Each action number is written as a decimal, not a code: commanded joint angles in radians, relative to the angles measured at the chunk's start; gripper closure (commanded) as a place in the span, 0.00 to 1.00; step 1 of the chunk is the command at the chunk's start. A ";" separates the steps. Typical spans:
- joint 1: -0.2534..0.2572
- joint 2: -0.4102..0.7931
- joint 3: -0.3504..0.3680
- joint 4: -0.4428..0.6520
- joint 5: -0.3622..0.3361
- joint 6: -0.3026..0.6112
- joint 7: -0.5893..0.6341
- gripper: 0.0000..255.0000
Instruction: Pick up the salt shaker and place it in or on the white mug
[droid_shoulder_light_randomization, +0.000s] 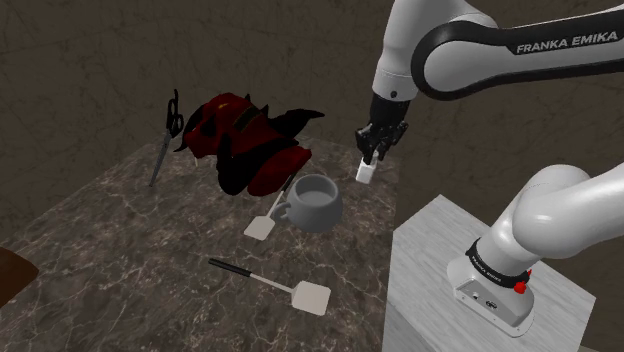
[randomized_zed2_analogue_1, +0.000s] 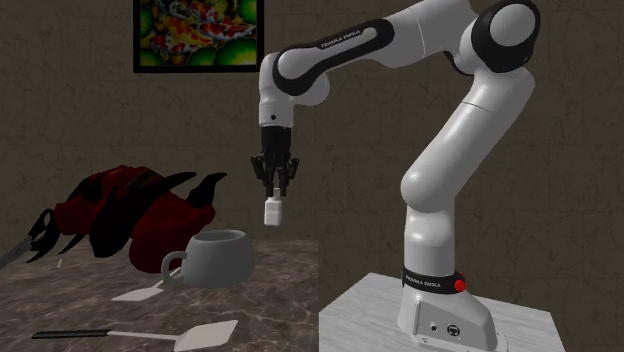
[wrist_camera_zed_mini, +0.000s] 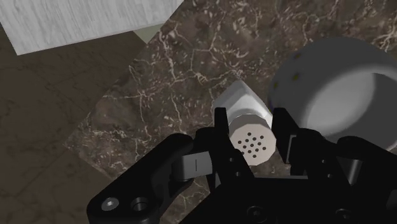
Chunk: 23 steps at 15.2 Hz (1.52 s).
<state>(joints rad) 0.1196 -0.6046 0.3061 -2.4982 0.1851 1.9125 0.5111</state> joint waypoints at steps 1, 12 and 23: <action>-0.002 -0.004 -0.006 0.025 -0.005 -0.030 -0.002 1.00; -0.007 0.018 -0.006 0.179 -0.016 -0.160 0.022 1.00; -0.004 0.397 0.196 0.621 -0.083 -0.217 0.285 1.00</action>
<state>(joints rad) 0.1127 -0.2461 0.4803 -1.9284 0.1141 1.7102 0.7625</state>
